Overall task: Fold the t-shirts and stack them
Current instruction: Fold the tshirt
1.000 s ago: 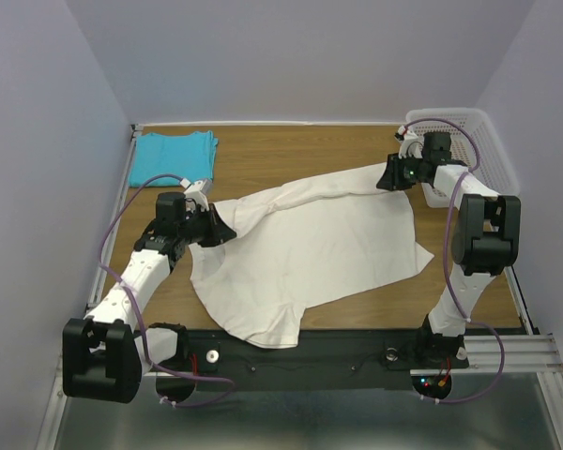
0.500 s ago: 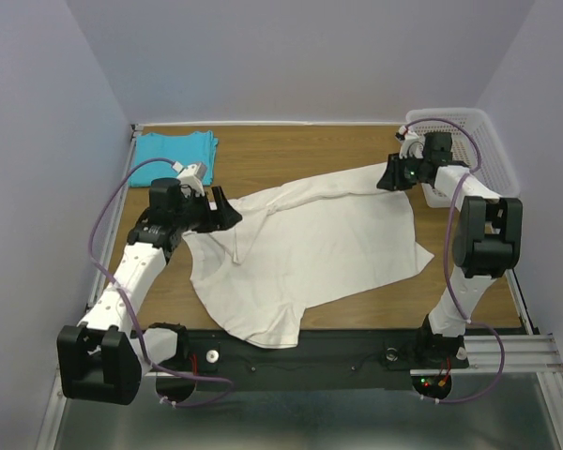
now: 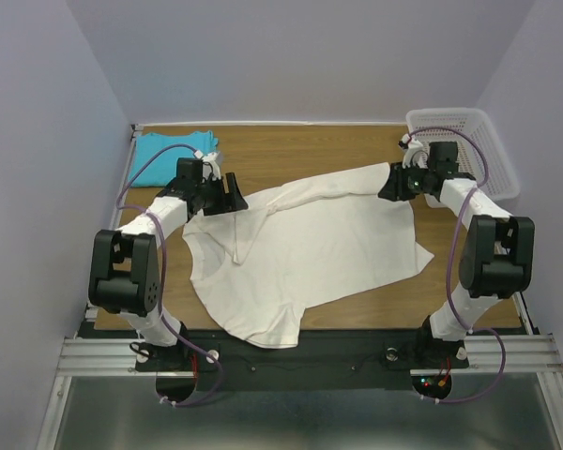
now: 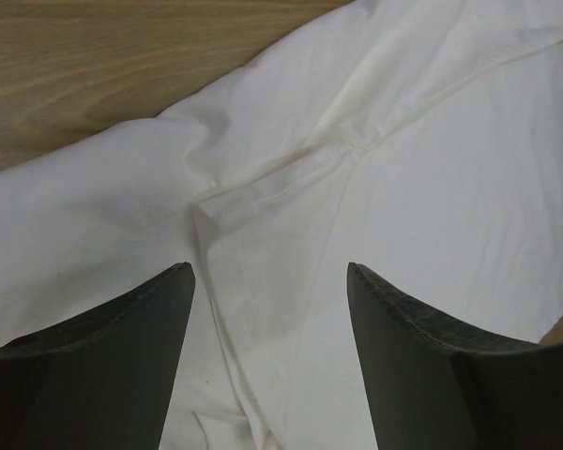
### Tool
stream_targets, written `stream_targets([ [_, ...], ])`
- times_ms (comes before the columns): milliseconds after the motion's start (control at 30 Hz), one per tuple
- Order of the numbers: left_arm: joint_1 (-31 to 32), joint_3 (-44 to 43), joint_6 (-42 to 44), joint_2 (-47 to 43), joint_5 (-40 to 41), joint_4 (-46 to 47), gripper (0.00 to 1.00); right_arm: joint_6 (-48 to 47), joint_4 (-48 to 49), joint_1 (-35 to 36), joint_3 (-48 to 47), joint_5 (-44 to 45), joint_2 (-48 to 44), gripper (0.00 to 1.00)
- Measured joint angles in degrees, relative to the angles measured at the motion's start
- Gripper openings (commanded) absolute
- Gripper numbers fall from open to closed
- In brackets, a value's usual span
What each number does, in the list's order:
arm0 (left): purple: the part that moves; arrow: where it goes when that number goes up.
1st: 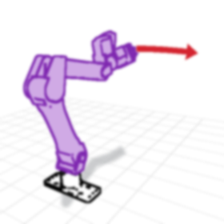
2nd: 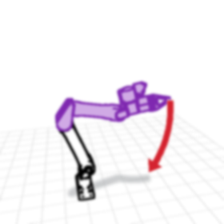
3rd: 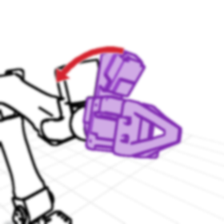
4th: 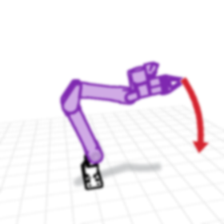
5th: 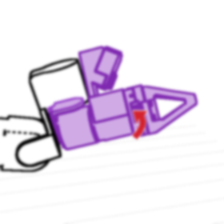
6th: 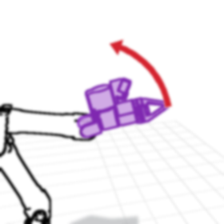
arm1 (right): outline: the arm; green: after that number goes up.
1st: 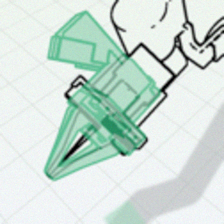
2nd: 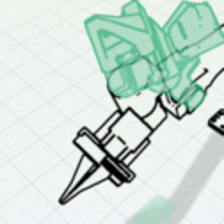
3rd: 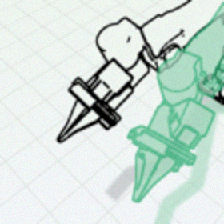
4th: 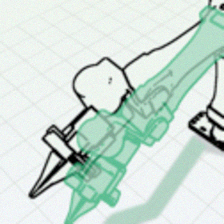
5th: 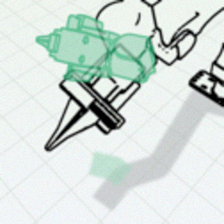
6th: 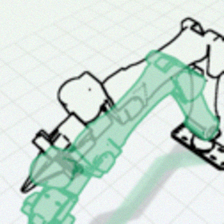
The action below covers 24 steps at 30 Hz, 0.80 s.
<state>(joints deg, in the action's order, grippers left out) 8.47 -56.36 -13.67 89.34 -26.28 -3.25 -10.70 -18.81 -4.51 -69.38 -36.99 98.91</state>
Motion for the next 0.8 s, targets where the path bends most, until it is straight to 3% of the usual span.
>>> stream_targets([
  [267,1.0,-3.7,1.6,8.2,2.3,0.7,0.68,-1.1,-0.1,-0.1,3.6,-0.3,-3.1,0.35],
  [467,1.9,-4.6,2.4,11.7,2.8,1.3,0.54,-1.4,0.0,-0.8,3.6,-0.6,-3.2,0.35],
  [600,2.4,-5.2,2.8,13.3,2.8,1.3,0.35,-1.4,0.0,-1.5,3.6,-1.0,-3.2,0.35],
  [667,2.5,-5.3,2.9,13.4,2.7,1.3,0.21,-1.4,0.0,-1.8,3.6,-1.0,-3.2,0.35],
  [700,2.5,-5.3,3.0,13.3,2.5,1.3,0.09,-1.4,0.0,-1.9,3.6,-1.0,-3.2,0.35],
  [767,2.7,-5.4,3.2,13.3,2.4,1.3,0.00,-1.4,0.0,-2.0,3.6,-1.2,-3.2,0.35],
  [800,3.0,-5.4,3.1,13.2,2.3,1.2,0.00,-1.4,0.0,-2.0,3.6,-1.2,-3.2,0.35],
])
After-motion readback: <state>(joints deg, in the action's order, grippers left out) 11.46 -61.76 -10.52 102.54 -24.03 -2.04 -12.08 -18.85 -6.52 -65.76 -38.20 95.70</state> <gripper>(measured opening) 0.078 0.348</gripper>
